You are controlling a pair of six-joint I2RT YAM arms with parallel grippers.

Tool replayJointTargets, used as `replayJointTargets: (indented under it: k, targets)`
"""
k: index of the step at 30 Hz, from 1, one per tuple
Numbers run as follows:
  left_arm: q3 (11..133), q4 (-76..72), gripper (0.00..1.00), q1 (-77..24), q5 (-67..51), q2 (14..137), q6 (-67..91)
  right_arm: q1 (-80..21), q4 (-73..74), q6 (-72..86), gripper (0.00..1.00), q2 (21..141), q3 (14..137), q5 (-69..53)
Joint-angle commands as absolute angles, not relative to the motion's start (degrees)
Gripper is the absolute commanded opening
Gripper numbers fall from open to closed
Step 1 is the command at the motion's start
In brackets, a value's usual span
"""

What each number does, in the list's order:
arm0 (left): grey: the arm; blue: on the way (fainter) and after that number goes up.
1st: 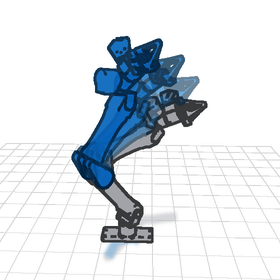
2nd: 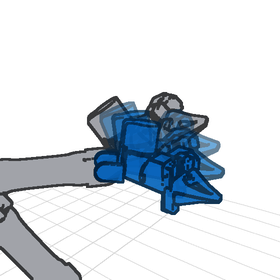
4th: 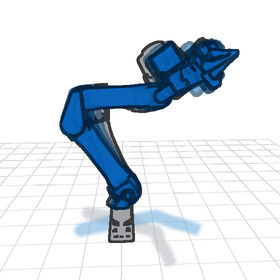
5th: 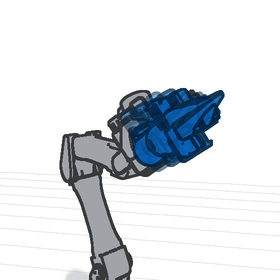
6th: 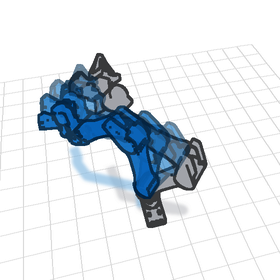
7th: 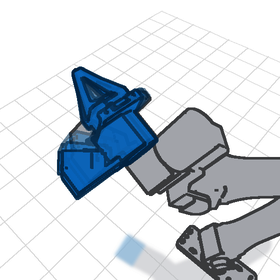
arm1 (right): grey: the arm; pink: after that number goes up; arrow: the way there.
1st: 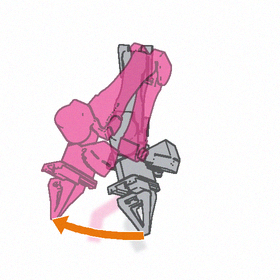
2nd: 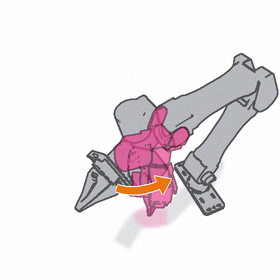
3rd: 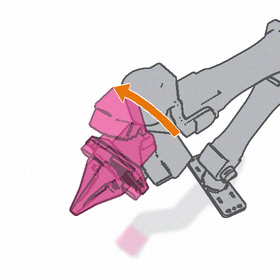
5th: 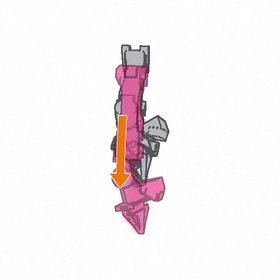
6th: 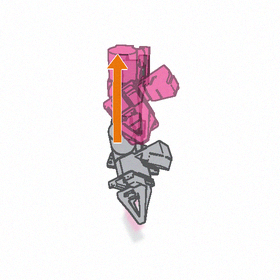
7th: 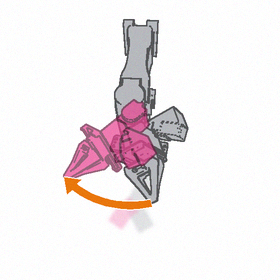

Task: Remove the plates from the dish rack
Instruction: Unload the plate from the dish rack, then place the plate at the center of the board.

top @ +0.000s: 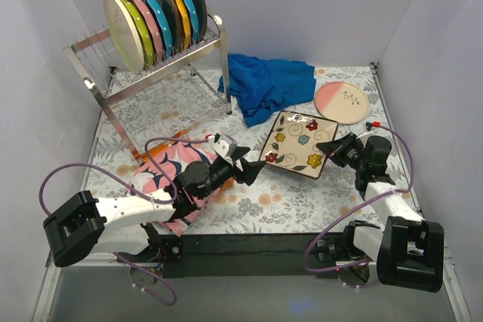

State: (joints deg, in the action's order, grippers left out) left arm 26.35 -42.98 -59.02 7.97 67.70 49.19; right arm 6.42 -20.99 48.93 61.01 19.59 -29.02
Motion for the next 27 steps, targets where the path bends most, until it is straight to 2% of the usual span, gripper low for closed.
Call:
replayJointTargets:
  k: [1,10,19,27]
  targets:
    - [21.8,-43.1,0.67,-57.8,7.9,64.5,56.0,6.8,-34.0,51.8,0.01,58.5,20.0,-31.3]
    - [14.4,-50.4,0.67,-58.0,18.6,58.1,51.7,6.8,-42.2,55.8,0.01,59.9,14.7,-30.3]
    - [14.9,-50.2,0.67,-58.0,16.9,58.9,51.5,6.8,-52.4,60.5,0.01,64.6,12.2,-29.0]
    - [14.9,-50.0,0.67,-57.9,16.1,58.5,51.4,6.7,-69.9,67.9,0.01,72.4,7.6,-27.9]
